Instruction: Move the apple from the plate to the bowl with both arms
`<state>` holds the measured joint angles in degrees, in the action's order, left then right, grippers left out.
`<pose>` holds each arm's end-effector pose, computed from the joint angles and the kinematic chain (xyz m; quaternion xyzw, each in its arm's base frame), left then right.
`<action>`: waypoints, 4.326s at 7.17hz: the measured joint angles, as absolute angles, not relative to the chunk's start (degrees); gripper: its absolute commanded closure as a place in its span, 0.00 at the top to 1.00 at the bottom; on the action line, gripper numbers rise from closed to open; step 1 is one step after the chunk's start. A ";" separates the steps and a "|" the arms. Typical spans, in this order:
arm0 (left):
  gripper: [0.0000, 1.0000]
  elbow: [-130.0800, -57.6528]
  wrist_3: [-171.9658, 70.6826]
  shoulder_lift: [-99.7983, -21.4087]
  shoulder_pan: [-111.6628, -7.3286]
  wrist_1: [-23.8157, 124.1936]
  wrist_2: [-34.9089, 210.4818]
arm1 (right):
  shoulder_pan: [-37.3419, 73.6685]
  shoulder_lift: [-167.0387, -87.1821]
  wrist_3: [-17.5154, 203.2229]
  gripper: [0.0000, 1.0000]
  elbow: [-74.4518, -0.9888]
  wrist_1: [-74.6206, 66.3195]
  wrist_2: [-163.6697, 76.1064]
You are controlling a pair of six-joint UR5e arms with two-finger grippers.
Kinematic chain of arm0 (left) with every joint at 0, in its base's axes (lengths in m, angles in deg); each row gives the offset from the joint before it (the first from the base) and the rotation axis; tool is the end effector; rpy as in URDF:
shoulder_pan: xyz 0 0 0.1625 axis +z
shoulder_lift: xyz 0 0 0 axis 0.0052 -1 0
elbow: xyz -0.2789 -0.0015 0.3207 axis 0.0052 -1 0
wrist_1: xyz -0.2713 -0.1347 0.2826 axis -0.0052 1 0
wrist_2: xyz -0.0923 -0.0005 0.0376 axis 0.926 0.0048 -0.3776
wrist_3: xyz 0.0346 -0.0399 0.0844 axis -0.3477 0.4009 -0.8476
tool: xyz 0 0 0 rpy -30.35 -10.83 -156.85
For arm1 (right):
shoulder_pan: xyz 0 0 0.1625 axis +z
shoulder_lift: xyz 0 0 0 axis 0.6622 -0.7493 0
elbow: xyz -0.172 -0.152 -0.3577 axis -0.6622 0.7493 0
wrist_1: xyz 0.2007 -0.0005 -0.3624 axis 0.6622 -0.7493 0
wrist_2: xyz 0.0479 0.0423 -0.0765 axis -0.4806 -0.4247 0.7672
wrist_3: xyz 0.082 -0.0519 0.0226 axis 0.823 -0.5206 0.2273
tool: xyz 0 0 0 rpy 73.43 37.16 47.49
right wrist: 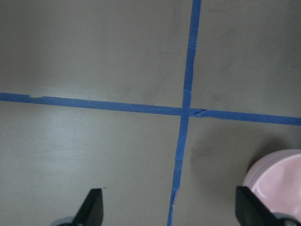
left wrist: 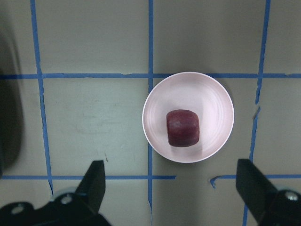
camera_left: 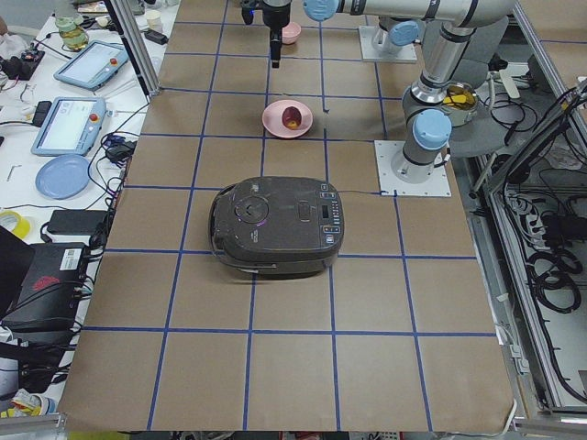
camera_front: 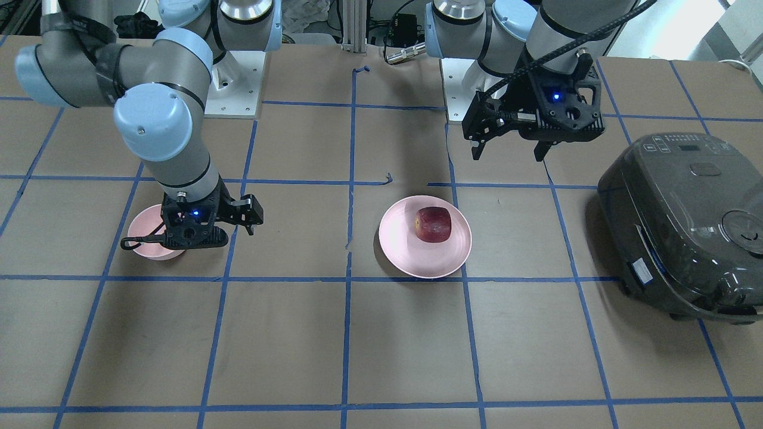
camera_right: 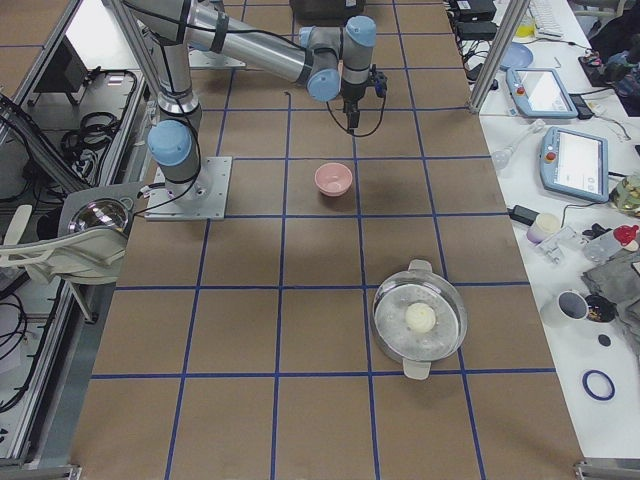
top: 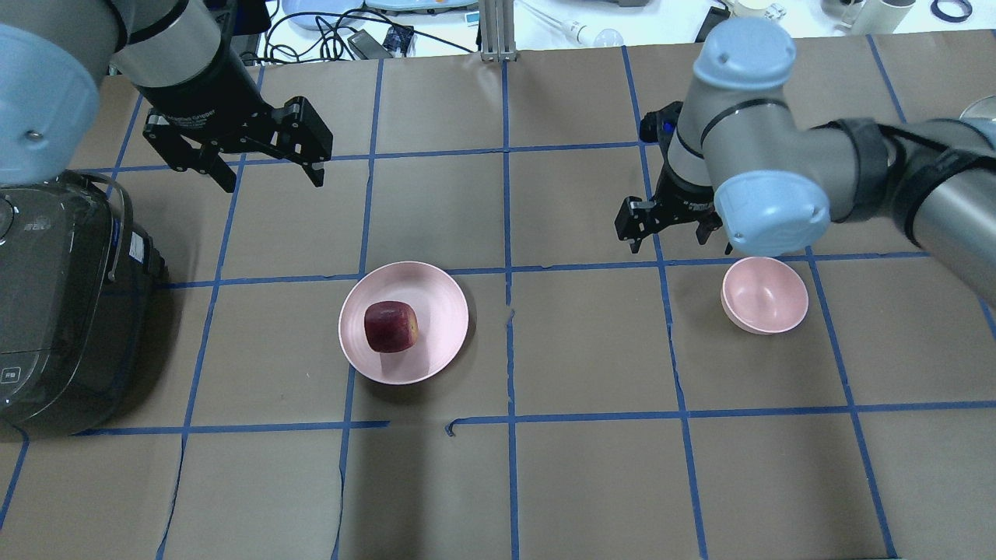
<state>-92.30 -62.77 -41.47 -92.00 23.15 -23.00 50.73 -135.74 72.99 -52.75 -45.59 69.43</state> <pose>-0.1493 -0.4926 0.4905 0.0078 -0.9999 0.0076 0.0068 0.1530 -0.5185 0.2838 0.0485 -0.9988 -0.0114 0.0015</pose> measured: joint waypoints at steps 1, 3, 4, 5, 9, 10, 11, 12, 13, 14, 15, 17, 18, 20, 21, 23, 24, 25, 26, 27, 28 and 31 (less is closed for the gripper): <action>1.00 -95.17 -62.68 -42.17 -92.19 20.75 -22.90 | 50.50 -135.46 72.64 1.00 -55.11 -48.98 69.47; 1.00 -103.97 -62.73 -44.66 -92.57 9.37 -20.00 | 46.31 -135.29 69.99 1.00 -55.32 -50.33 69.72; 1.00 -108.21 -63.00 -46.51 -92.87 3.37 -18.16 | 41.54 -135.33 65.76 1.00 -55.06 -49.97 69.81; 0.98 -111.93 -63.31 -48.27 -93.10 -0.98 -17.59 | 36.40 -135.39 59.58 1.00 -55.80 -49.95 69.84; 0.98 -117.99 -63.02 -55.10 -94.68 -11.09 -20.58 | 28.05 -134.85 49.35 0.00 -63.04 -55.87 70.00; 0.98 -118.14 -62.55 -56.31 -95.46 -12.17 -20.67 | 27.85 -134.25 48.86 0.00 -64.02 -57.79 70.07; 0.98 -118.23 -62.09 -56.92 -95.81 -12.58 -20.68 | 27.76 -133.92 48.38 0.00 -64.41 -59.10 70.17; 1.00 -118.37 -61.90 -57.16 -95.95 -12.67 -20.65 | 27.75 -133.81 48.17 0.00 -64.52 -59.66 70.25; 1.00 -118.50 -62.03 -57.20 -95.98 -12.59 -20.62 | 27.76 -133.81 48.09 0.00 -64.52 -59.84 70.28; 1.00 -118.64 -62.36 -57.13 -96.30 -12.38 -20.57 | 27.78 -133.94 48.26 0.00 -64.48 -59.74 70.27; 1.00 -118.77 -62.56 -57.01 -97.19 -12.20 -20.55 | 28.04 -134.17 48.82 0.00 -64.43 -59.37 70.03; 1.00 -119.71 -64.48 -56.83 -99.74 -12.02 -21.19 | 32.69 -134.54 54.47 0.00 -64.31 -59.02 69.18; 1.00 -120.79 -67.35 -56.71 -100.26 -12.04 -21.41 | 37.74 -134.48 61.10 0.00 -64.00 -59.10 68.73; 1.00 -121.82 -72.19 -56.60 -100.39 -12.11 -21.63 | 48.40 -134.15 75.46 0.00 -62.94 -59.30 68.34; 0.74 -121.83 -73.04 -56.42 -100.33 -12.21 -21.62 | 51.89 -134.05 80.10 0.00 -62.58 -59.39 68.31; 0.20 -121.61 -73.57 -55.87 -100.22 -12.91 -21.56 | 54.72 -133.96 84.00 0.18 -62.36 -59.43 68.35; 0.08 -121.55 -73.41 -55.61 -100.10 -13.28 -21.55 | 55.00 -133.95 84.35 0.97 -62.47 -59.42 68.36; 0.01 -121.38 -73.20 -55.30 -99.95 -13.59 -21.53 | 55.08 -133.95 84.40 1.00 -62.62 -59.43 68.38; 0.01 -120.67 -72.68 -54.79 -99.65 -13.66 -20.97 | 55.10 -133.95 84.28 1.00 -62.57 -59.47 68.51; 0.01 -119.34 -70.40 -54.04 -99.07 -13.52 -18.14 | 55.10 -134.12 83.98 1.00 -62.19 -59.48 68.95; 0.01 -117.39 -66.02 -53.71 -98.71 -13.42 -14.09 | 55.08 -134.48 83.74 1.00 -61.03 -59.26 69.45; 0.02 -111.68 -51.09 -54.34 -100.87 -13.20 -7.87 | 54.98 -138.18 83.51 1.00 -50.11 -45.74 70.40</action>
